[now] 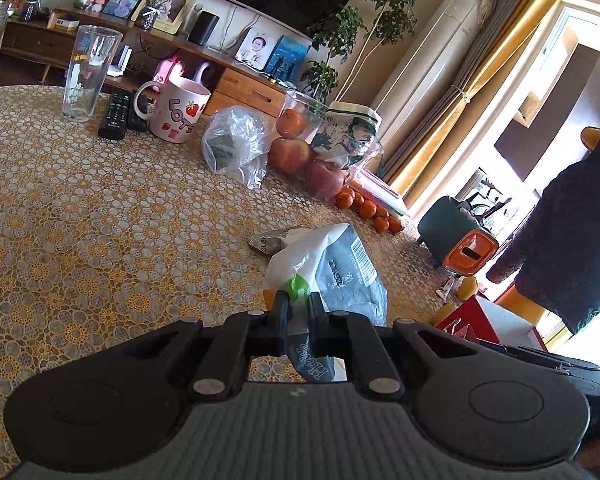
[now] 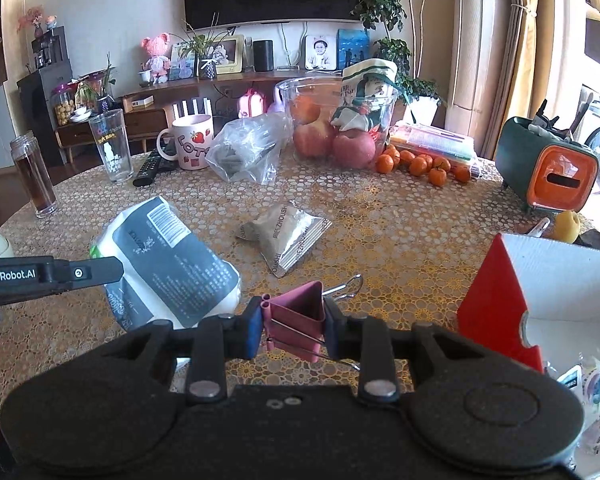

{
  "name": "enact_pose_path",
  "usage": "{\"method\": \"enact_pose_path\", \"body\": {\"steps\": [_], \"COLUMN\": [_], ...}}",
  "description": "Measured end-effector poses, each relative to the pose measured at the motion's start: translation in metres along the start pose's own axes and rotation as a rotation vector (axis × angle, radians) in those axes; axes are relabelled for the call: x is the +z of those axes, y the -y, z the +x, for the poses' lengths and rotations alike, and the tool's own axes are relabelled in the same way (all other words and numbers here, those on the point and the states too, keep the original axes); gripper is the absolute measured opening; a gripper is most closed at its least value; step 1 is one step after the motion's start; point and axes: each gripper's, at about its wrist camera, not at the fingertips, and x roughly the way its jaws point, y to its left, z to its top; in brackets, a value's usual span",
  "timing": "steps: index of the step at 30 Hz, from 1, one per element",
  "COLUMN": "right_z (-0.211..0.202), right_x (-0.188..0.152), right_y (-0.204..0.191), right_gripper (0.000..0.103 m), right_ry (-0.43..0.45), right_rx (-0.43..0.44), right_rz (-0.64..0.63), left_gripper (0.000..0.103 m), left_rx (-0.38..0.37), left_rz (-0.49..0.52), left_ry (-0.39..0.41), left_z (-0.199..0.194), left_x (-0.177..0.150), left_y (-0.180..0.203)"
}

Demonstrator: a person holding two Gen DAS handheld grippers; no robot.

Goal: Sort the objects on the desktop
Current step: 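Grasp the white snack bag with the left tool while the right tool grasps the pink binder clip, then carry the white snack bag and pink binder clip with both tools over the red box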

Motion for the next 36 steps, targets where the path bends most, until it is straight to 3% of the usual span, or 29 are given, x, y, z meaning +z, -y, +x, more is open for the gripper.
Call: {"method": "enact_pose_path", "body": {"steps": [19, 36], "right_z": [-0.078, -0.11], "right_x": [-0.005, -0.03], "right_y": [0.059, 0.143], "right_gripper": [0.029, 0.029], "right_ry": [0.119, 0.15], "right_rx": [-0.046, -0.128], "right_rz": [0.064, 0.158], "left_gripper": [0.009, 0.009], "left_rx": [-0.093, -0.178], "left_rz": [0.141, 0.267], "left_ry": [0.021, -0.036], "left_z": [-0.031, -0.006], "left_x": [-0.01, -0.04], "left_y": [0.092, 0.18]}}
